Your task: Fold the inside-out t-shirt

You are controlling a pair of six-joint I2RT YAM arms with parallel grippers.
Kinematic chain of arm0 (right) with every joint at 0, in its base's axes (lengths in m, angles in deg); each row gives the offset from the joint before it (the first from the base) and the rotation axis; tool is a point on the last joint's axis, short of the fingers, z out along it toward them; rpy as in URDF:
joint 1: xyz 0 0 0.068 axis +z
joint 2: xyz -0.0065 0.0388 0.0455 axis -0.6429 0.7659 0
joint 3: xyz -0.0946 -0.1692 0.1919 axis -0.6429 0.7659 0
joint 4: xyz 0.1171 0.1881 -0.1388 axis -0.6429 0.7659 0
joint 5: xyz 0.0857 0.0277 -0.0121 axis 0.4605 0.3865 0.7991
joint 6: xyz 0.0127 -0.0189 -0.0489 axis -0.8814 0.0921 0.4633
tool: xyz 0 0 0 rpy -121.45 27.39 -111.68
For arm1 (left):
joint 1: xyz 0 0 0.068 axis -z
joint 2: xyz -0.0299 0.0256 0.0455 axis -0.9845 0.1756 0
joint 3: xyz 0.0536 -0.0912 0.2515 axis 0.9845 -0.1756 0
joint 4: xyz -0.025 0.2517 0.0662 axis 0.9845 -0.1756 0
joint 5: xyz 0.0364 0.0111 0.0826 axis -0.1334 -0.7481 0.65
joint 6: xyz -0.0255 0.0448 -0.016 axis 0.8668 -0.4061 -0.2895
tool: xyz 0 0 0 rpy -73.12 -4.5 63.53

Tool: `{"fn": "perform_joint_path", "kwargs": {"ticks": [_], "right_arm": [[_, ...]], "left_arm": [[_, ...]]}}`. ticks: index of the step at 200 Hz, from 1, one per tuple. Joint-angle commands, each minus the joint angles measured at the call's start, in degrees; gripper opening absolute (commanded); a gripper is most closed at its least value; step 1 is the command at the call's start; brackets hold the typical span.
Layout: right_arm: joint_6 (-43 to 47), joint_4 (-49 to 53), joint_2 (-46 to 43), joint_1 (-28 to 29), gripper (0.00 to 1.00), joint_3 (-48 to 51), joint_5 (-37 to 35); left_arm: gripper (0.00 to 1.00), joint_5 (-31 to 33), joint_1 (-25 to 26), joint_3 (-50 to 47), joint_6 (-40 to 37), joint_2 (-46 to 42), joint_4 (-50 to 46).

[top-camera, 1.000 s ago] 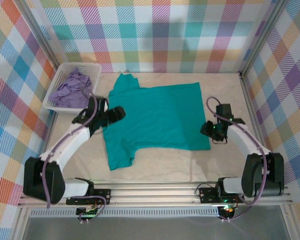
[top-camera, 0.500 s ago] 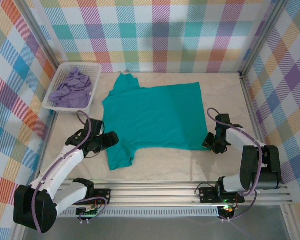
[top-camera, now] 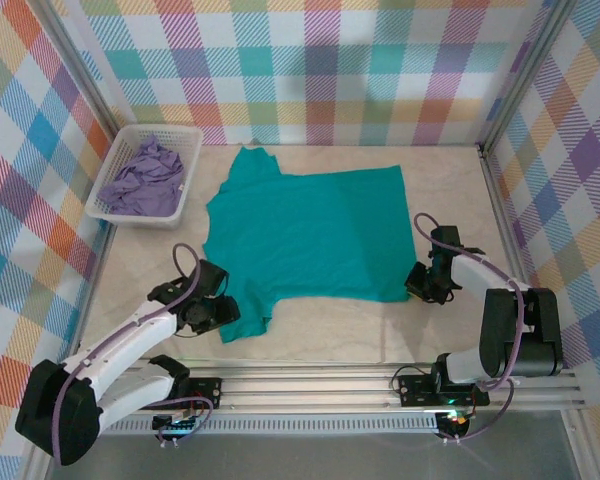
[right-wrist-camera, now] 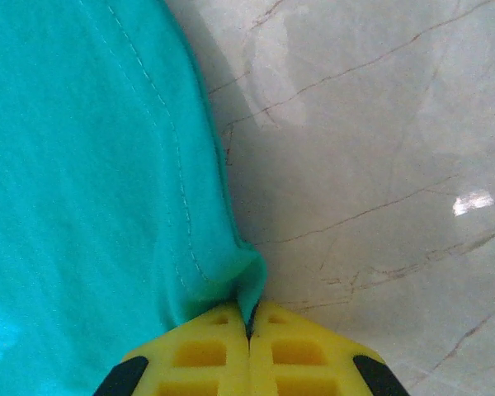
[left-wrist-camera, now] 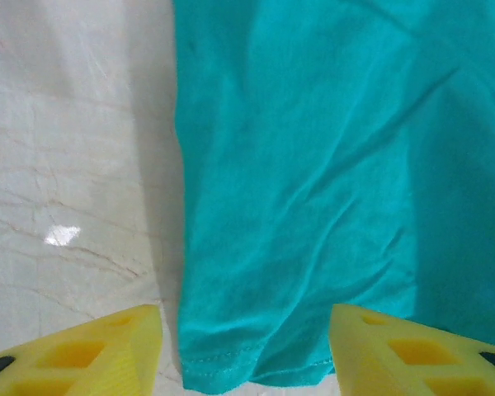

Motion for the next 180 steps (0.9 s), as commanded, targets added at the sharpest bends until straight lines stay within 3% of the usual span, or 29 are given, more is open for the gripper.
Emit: {"fn": "perform_joint_path", "kwargs": {"ticks": [1, 64, 96, 154, 180], "right_arm": [[1.2, 0.1, -1.1, 0.2, 0.04, -0.6, 1.2], [1.6, 0.2, -1.9, 0.2, 0.03, -0.6, 1.6], [1.6, 0.2, -2.6, 0.2, 0.03, -0.3, 1.6], [2.2, 0.8, -3.4, 0.1, 0.03, -1.2, 1.2], [3.1, 1.7, -3.7, 0.1, 0.03, -1.5, 1.6]], "left_arm": [[0.55, 2.5, 2.6, -2.2, 4.1, -0.8, -3.7], [0.41, -1.7, 4.1, -4.2, 3.3, 5.2, 4.2], [0.32, -0.7, 4.7, -4.6, 2.5, 8.3, 5.4], [0.00, -0.1, 4.8, -6.0, 2.6, 8.1, 8.0], [0.00, 1.8, 4.6, -3.8, 1.7, 5.1, 4.7]]}}
